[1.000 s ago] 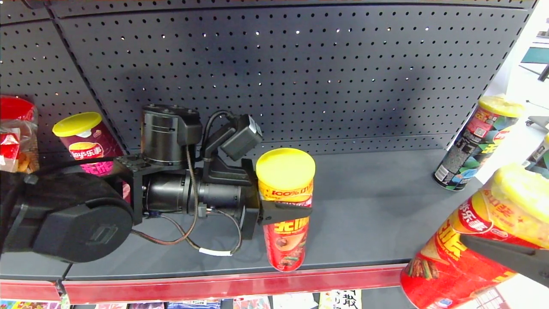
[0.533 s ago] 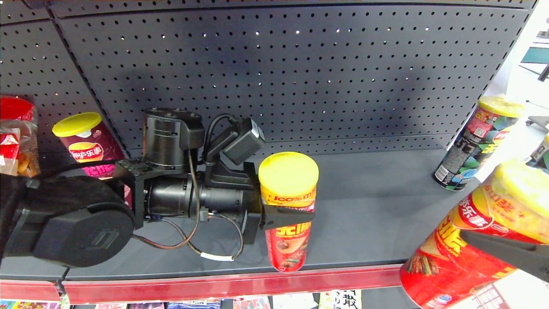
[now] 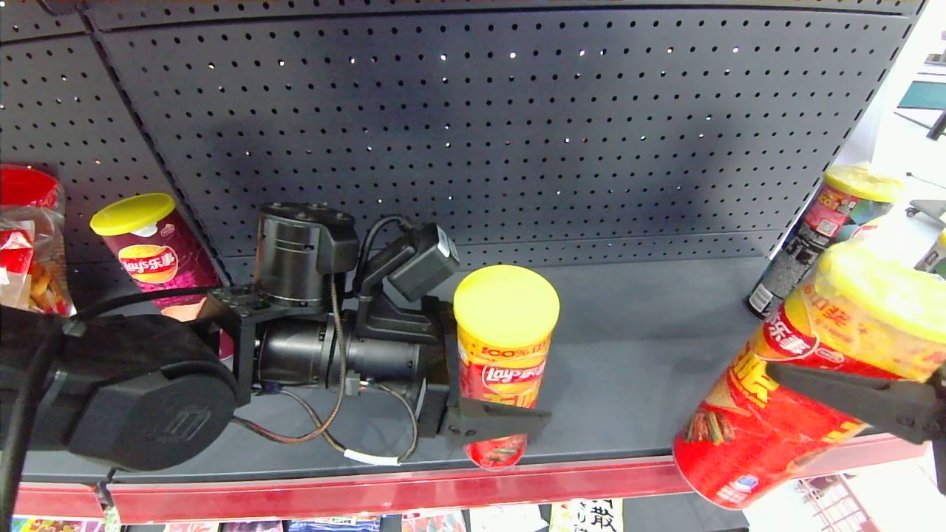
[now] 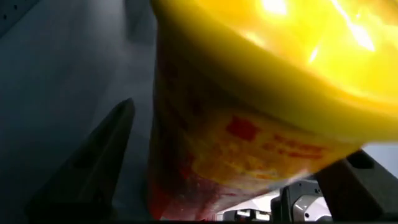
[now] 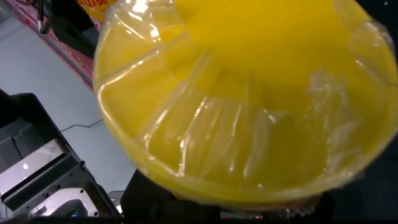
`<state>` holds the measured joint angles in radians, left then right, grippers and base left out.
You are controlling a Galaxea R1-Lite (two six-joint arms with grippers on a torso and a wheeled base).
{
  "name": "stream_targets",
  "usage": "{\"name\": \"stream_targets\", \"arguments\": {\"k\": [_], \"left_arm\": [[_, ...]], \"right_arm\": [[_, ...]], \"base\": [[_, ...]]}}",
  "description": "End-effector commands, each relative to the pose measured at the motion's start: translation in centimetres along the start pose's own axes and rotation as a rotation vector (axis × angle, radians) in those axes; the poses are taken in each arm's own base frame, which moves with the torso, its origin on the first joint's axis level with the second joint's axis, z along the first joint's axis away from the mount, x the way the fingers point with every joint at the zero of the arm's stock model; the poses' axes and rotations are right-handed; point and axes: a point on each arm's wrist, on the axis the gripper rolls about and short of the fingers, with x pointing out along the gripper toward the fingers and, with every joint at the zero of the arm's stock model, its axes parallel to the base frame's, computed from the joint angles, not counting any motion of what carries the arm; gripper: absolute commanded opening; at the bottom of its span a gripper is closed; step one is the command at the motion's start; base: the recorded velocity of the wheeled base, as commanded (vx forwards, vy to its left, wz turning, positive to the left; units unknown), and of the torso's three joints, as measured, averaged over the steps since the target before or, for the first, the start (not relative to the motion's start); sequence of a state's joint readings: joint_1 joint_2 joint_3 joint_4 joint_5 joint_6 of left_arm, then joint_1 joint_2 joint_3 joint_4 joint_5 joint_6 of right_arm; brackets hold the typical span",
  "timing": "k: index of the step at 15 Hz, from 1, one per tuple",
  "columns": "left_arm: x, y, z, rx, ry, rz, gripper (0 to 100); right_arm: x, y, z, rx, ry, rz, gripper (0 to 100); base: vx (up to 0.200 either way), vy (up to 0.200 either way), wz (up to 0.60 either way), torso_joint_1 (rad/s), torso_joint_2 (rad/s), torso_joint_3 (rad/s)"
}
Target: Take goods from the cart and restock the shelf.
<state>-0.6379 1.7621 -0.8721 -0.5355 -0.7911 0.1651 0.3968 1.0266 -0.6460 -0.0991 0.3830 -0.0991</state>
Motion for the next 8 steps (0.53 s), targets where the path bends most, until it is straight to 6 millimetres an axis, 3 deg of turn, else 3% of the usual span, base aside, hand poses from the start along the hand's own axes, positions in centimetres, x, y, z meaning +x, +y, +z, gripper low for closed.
{"name": "stream_targets", "arguments": {"k": [1, 4, 8], "left_arm": [[-0.1, 0.0, -0.2, -0.004, 0.004, 0.003, 100], [-1.8, -1.0, -1.4, -0.035, 0.028, 0.027, 100], [-5.3, -2.5, -3.1, -0.077, 0.044, 0.087, 100]], "right_arm": [[1.8, -0.8, 0.7, 0.008, 0.029, 0.005, 0], [4.2, -1.7, 2.3, 0.007, 0.038, 0.017, 0], [9.2, -3.6, 3.5, 0.002, 0.032, 0.02, 0]], "base": [[0.0, 0.0, 0.0, 0.0, 0.0, 0.0], [0.0, 0.0, 0.0, 0.0, 0.0, 0.0], [0.0, 0.0, 0.0, 0.0, 0.0, 0.0]]}}
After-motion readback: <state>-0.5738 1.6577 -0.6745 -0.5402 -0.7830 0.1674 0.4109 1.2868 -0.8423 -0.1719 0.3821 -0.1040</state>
